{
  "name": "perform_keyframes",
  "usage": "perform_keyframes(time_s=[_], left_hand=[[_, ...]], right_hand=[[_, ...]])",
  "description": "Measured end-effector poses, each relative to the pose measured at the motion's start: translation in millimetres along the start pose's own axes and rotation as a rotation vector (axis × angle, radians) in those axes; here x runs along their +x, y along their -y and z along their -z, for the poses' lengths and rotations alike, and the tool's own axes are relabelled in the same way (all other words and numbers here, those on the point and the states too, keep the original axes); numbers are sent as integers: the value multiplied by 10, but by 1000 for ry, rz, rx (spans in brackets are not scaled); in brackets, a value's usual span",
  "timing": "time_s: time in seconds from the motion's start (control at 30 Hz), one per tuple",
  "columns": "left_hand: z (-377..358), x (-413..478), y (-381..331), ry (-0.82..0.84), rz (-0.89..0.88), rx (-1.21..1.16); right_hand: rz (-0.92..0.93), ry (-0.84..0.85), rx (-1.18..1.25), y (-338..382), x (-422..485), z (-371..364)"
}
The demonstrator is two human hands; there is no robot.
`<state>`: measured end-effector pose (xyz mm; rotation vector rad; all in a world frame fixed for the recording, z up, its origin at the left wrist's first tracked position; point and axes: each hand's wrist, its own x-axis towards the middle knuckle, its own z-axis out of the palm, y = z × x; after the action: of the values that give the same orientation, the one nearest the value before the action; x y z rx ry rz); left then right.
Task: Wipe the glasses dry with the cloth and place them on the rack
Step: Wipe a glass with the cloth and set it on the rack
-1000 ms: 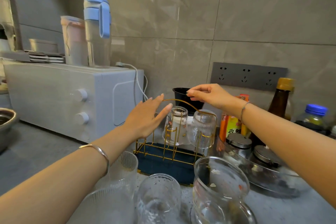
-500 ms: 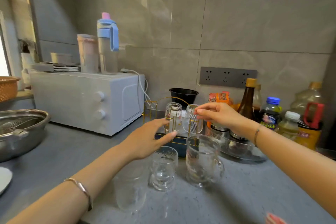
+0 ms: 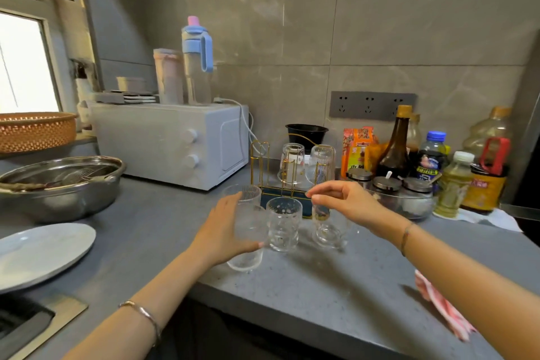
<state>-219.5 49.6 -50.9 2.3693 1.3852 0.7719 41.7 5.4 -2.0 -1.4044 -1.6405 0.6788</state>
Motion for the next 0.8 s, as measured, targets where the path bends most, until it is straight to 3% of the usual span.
perform_keyframes(time_s=[0.17,0.37,0.6,0.8], left_hand=[[-145,-79,72,-98,198,-222],[-326,-161,131,-142,267,-378],[-488,-276,131,-249,270,-470],[-473,-316,-197,-318,94,-679]], right_hand=[[26,17,13,32,-77,-167],[13,58,29,40,-187,-330],[-8,51,36,14,-394,-242],[-13,15,19,-40,-571,35]])
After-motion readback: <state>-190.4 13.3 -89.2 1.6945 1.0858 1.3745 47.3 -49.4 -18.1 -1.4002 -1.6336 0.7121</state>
